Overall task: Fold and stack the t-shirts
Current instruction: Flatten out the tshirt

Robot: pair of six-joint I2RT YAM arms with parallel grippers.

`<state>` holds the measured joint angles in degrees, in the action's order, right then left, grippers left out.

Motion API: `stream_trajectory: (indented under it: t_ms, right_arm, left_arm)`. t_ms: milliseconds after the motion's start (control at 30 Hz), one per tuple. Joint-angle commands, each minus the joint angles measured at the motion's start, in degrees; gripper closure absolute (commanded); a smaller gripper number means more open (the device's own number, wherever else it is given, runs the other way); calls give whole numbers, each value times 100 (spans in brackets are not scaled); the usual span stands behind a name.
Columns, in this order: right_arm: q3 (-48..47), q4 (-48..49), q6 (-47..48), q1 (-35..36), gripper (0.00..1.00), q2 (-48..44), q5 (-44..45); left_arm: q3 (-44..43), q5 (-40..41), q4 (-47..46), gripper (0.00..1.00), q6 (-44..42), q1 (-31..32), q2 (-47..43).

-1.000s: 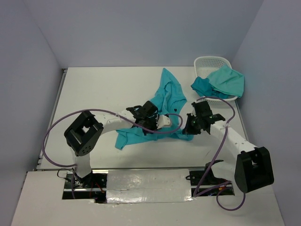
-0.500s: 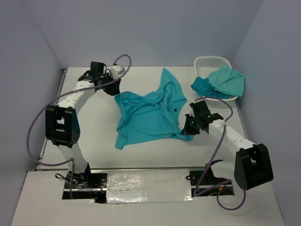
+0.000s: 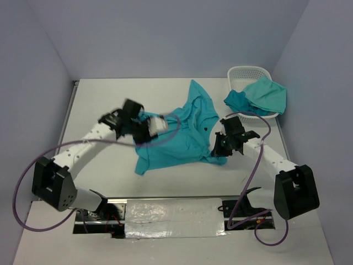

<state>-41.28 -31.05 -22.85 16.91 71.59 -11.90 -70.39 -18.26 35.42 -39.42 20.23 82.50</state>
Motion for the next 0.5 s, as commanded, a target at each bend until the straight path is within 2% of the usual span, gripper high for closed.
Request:
stream_trajectory:
  t_ms: [0,100,133,233,467]
  right_arm:
    - [-267,152,88,32,100,39,-76]
    - [-276,143,114,32,100,39,-49]
    - [-276,169,106,32,100,30,-40]
    - [-258,187,88,32,100,30,-40]
    - [-197,239,44,32,100,-14,-23]
  left_arm:
    - [1558,515,1249,41,-1551,1110,-330]
    - [2202,841,1125,27,-1805,1597,-533]
    - [2318,903,942,26,-1893,1616,-559]
    - [2635,1149,416,23,-1912,1755,-359]
    - [2767,1211,-552,25,-762,1959,-15]
